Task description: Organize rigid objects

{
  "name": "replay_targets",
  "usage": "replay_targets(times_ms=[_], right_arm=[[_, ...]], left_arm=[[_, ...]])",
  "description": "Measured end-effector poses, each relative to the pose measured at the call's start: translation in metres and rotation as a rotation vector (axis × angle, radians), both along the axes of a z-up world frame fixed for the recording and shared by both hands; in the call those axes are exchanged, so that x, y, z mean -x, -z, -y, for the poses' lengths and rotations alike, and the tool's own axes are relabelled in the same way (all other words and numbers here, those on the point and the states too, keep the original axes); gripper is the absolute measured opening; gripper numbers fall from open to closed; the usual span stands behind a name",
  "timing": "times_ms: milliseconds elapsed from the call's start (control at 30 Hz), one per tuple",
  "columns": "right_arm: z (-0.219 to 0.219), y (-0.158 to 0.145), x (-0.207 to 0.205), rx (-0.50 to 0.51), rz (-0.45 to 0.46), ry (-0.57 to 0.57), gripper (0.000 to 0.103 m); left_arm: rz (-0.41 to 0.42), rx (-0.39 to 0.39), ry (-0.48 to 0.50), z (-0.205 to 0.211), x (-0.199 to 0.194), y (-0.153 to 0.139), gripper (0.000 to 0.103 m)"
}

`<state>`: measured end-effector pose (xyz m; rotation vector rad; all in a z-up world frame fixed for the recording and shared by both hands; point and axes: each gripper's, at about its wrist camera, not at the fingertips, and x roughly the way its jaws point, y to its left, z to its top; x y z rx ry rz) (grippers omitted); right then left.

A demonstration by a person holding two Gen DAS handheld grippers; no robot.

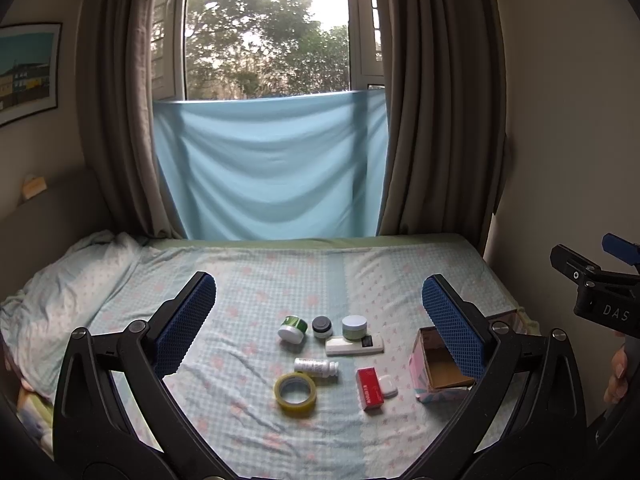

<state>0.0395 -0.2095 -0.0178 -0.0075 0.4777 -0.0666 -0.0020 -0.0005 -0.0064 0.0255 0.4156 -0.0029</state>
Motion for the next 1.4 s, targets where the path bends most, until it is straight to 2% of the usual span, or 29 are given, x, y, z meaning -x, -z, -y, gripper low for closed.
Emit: replay_targets(times_ms=[1067,1267,1400], right_arm=[[-0.003,-0.001,-0.002,-0.002,-0.005,-0.006,0.103],[-0.011,0.002,-0.005,-0.008,-0.015,-0.003,0.103],[-0.017,0.006,-0.009,-0.018,-0.032,0.004,0.103]], left_arm=[[0.017,-0.017,0.006,-0.005,-0.004,-0.002,0.102],[-0.028,-0.008,0.012,-0.015,-0.007,0.001,0.102],[-0.079,0.034,0.011,-0.027,-0.012,0.009,0.103]])
